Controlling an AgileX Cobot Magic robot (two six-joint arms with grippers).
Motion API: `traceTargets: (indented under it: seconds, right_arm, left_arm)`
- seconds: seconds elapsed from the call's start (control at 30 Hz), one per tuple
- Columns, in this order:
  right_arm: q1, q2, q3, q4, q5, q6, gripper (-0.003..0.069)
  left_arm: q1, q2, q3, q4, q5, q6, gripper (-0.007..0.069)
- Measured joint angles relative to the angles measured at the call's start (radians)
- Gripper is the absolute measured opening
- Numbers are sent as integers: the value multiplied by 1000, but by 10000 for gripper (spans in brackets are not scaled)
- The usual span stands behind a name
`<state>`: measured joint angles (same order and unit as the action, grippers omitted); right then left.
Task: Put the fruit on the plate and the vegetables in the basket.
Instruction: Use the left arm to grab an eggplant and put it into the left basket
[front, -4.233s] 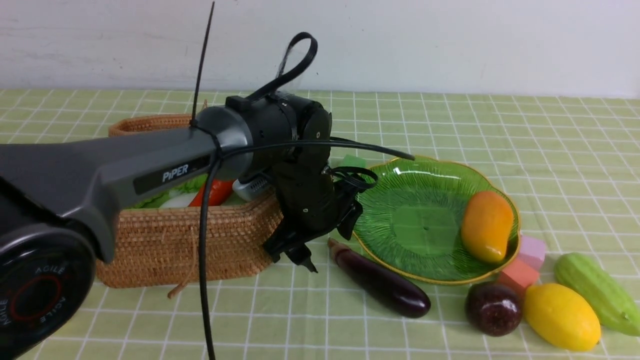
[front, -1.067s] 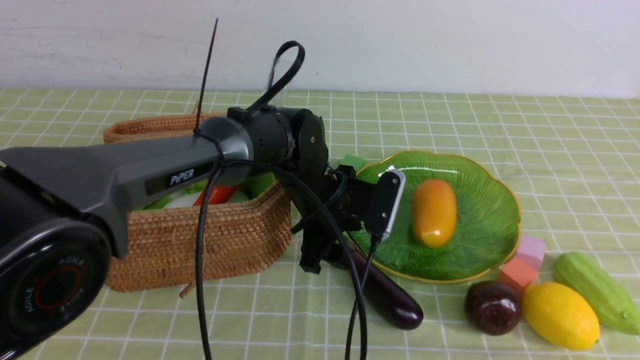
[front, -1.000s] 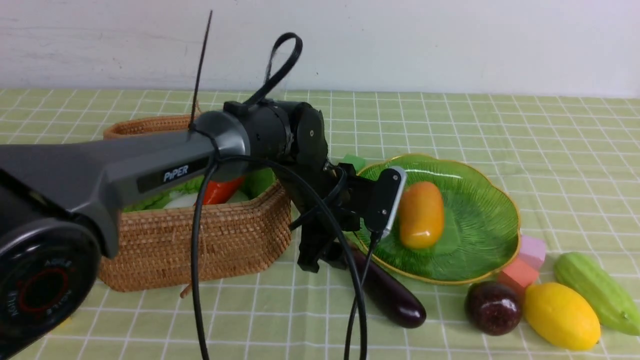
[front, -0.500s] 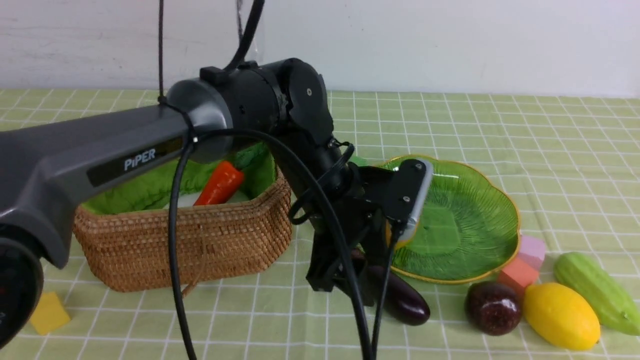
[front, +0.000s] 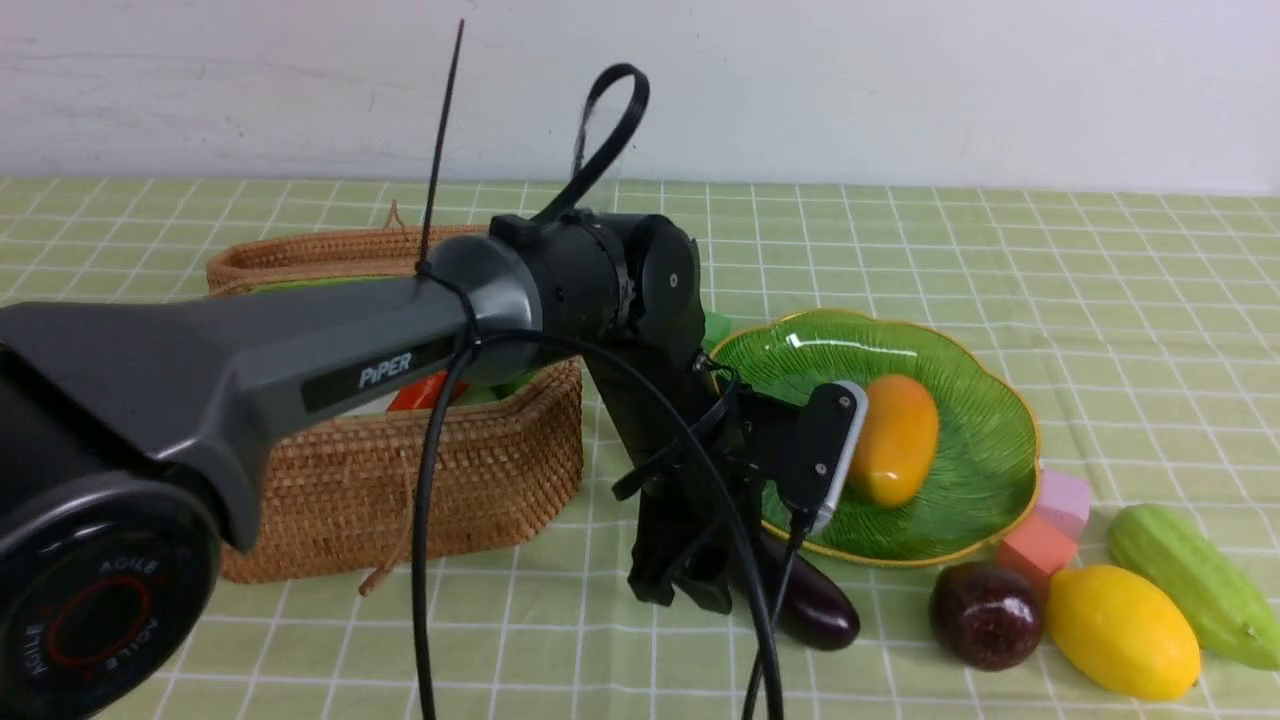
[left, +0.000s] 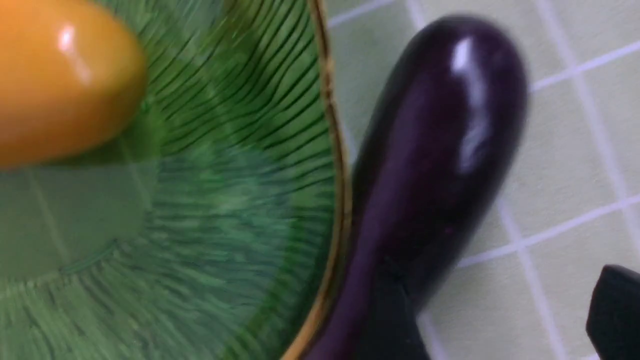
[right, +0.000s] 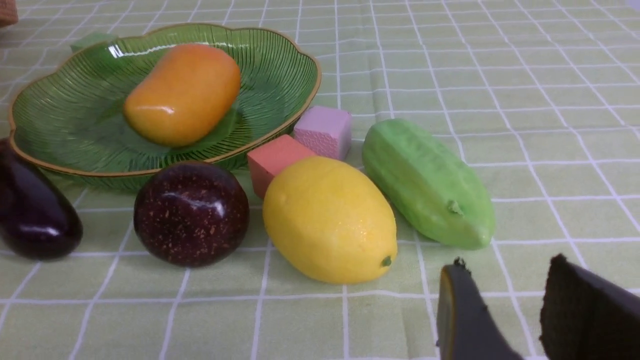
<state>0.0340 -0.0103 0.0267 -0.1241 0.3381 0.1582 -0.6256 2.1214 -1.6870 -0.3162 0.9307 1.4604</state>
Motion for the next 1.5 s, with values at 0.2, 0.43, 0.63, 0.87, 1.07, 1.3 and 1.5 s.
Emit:
traceTargets:
  seconds: [0.2, 0.43, 0.63, 0.87, 1.07, 1.3, 1.5]
  right_arm:
    - [0, 0, 0, -6, 0, 0, 242]
    - [0, 0, 0, -9, 0, 0, 242]
    - [0, 0, 0, -9, 1, 0, 242]
    - [0, 0, 0, -14, 1, 0, 242]
    - [0, 0, 0, -14, 1, 0, 242]
    - [0, 0, 0, -14, 1, 0, 242]
    - [0, 0, 0, -14, 1, 0, 242]
  left_arm:
    - [0, 13, 0, 94, -89, -72, 489]
    - [10, 18, 1, 124, -119, -96, 489]
    - [16, 19, 3, 147, -195, -97, 489]
    - [20, 54, 3, 143, -235, -99, 488]
    - [20, 64, 3, 132, -239, -99, 483]
    - [21, 66, 0, 125, -205, -99, 391]
    - [20, 47, 0, 108, -88, -99, 286]
